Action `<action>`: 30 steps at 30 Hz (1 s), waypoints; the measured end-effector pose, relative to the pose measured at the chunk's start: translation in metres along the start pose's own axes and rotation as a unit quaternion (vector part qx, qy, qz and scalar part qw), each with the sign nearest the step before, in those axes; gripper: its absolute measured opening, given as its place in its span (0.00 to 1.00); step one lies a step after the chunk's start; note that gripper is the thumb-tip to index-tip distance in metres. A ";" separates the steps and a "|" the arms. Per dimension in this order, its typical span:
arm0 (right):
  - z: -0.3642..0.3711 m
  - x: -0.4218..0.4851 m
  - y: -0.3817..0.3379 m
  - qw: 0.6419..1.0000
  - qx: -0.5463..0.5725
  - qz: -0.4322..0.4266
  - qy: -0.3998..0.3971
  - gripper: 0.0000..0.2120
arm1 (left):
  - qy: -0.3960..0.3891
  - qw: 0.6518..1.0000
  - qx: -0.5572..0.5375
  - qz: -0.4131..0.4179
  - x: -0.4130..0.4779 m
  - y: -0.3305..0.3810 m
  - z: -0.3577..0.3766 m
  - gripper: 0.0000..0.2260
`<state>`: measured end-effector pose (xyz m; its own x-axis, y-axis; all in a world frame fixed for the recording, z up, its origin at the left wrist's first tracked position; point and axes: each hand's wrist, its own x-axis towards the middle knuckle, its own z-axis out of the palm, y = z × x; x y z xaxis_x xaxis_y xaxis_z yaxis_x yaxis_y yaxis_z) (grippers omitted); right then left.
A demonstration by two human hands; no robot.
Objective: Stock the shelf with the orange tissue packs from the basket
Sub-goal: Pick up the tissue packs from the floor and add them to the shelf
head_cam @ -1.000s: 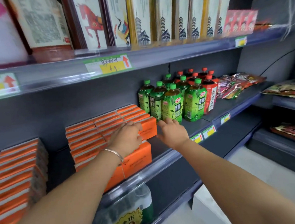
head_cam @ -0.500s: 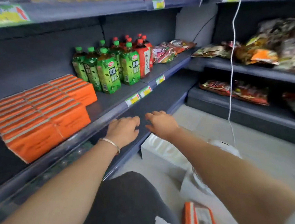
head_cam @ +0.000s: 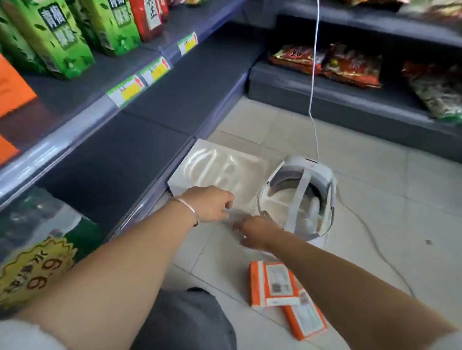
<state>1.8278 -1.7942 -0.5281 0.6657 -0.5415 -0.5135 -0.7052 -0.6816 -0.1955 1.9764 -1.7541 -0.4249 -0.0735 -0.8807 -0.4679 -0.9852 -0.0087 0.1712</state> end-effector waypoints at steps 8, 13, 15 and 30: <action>0.088 0.010 0.020 0.992 0.039 0.079 -0.093 0.19 | -0.039 0.999 0.021 0.031 0.042 0.037 0.072 0.13; 0.106 0.019 0.018 0.984 0.064 0.135 -0.102 0.22 | -0.064 0.998 0.014 0.018 0.051 0.031 0.111 0.11; 0.111 0.026 0.015 0.977 0.083 0.168 -0.101 0.25 | -0.067 0.998 0.004 0.007 0.054 0.024 0.121 0.11; 0.100 0.056 -0.012 0.967 0.232 0.103 0.015 0.28 | -0.110 0.991 -0.034 -0.063 0.054 -0.017 0.145 0.16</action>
<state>1.8493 -1.7669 -0.6382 0.5016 -0.6608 -0.5584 -0.8525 -0.2674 -0.4492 1.9667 -1.7330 -0.5787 0.0104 -0.7459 -0.6660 -0.9763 -0.1515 0.1544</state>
